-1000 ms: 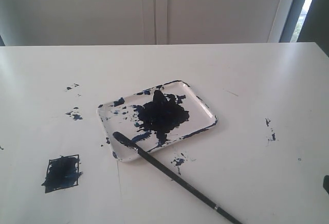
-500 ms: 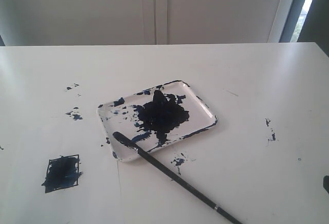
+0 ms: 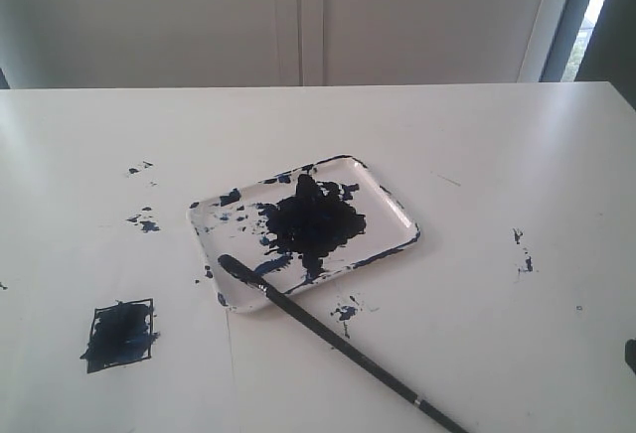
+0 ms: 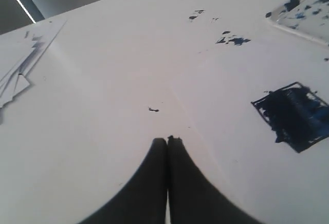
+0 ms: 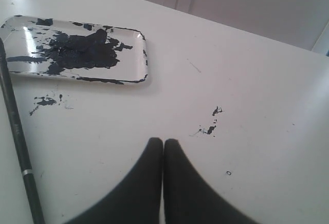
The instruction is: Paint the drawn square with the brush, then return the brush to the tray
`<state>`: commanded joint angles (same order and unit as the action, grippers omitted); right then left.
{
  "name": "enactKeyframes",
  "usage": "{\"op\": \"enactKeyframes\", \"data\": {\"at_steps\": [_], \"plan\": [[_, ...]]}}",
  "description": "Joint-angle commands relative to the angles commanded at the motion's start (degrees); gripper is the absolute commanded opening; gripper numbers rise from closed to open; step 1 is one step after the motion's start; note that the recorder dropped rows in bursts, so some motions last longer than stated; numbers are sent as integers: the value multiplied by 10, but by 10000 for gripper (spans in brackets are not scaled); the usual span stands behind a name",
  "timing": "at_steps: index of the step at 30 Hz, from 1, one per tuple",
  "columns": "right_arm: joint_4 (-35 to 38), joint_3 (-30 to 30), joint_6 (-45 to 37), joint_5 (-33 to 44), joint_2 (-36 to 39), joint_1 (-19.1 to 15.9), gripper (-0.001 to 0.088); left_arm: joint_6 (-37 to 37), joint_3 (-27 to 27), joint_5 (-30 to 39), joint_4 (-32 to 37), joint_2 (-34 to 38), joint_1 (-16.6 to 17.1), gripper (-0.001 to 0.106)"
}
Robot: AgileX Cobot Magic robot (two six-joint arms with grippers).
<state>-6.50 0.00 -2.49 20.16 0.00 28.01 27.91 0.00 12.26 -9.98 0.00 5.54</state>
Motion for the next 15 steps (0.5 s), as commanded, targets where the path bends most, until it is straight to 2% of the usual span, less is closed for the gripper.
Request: {"op": "enactKeyframes", "data": {"at_steps": [15], "plan": [[0,0,0,0,0,0,12,0,0,12,-1,0,0,0]]}}
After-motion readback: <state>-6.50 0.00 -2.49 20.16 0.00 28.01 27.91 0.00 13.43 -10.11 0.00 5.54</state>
